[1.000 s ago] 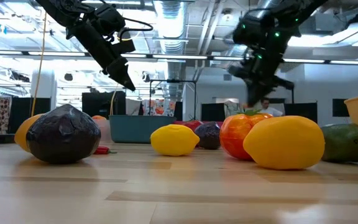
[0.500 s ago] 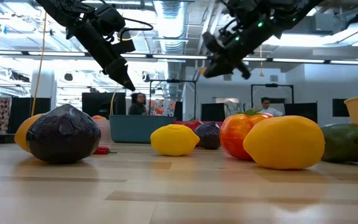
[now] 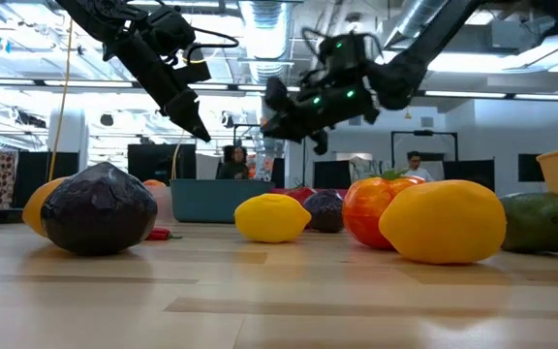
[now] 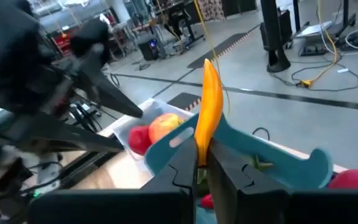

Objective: Sort produce into baskets
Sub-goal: Put the yellow chili pepper into the blue bin, then put the green chili pepper into the blue bin

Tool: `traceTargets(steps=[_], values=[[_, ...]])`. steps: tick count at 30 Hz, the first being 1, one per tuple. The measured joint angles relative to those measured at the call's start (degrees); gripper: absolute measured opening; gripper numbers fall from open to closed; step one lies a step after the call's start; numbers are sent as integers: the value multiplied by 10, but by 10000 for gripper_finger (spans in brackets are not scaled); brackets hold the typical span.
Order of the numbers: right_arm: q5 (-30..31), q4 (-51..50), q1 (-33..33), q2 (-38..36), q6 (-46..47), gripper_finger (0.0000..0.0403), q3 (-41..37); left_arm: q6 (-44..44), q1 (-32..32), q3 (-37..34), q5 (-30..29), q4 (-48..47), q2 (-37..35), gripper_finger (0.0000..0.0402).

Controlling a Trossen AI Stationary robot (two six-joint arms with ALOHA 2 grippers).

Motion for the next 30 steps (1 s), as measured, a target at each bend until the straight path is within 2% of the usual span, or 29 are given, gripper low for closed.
traceTargets(steps=[3, 10, 16, 20, 26, 30], values=[[-3, 1, -2, 45, 0, 55, 42, 0, 0, 0, 0, 0, 0, 171], [-65, -43, -6, 118, 0, 62, 133, 0, 0, 0, 0, -6, 0, 171], [-75, -177, -15, 127, -1, 103, 187, 0, 0, 0, 2, -9, 0, 171], [-75, -204, -21, 127, -1, 137, 198, 0, 0, 0, 8, -9, 0, 171], [-75, -205, -24, 127, -2, 181, 200, 1, 0, 0, 58, -9, 0, 171], [-75, -226, -26, 110, -2, 192, 200, 1, -2, 0, 113, -10, 0, 171]])
